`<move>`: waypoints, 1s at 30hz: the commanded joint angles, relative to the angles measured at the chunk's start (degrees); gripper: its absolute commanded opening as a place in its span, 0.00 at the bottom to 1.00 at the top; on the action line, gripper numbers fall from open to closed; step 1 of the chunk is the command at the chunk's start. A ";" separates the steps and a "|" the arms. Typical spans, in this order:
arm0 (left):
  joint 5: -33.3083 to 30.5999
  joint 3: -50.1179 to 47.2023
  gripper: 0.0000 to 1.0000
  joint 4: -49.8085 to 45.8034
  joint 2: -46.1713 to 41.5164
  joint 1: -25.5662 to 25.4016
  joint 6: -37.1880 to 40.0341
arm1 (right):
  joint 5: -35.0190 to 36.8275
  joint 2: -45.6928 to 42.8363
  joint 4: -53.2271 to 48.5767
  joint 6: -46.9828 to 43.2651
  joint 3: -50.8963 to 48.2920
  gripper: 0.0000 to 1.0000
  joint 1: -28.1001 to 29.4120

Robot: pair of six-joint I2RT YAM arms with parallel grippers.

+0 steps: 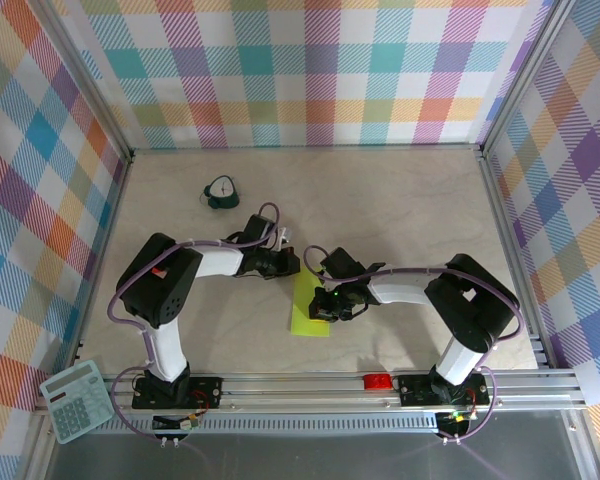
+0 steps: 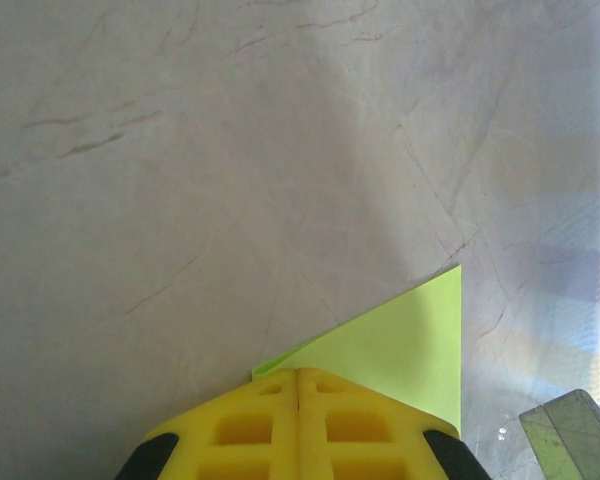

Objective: Fold a paper plane with a square sheet of paper (fold left side to right side)

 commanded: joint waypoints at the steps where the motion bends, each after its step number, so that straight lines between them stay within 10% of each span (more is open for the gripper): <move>1: -4.50 1.55 0.00 -0.24 2.35 2.34 2.15 | 8.60 4.33 -11.14 -0.20 -4.35 0.00 0.01; 13: -3.79 5.56 0.00 -2.12 2.34 3.71 3.23 | 8.53 3.49 -10.89 0.90 -4.33 0.00 0.02; 30: 0.29 -15.34 0.00 -1.77 -22.75 -1.73 -2.68 | 8.04 1.87 -7.18 -0.38 -1.63 0.00 0.03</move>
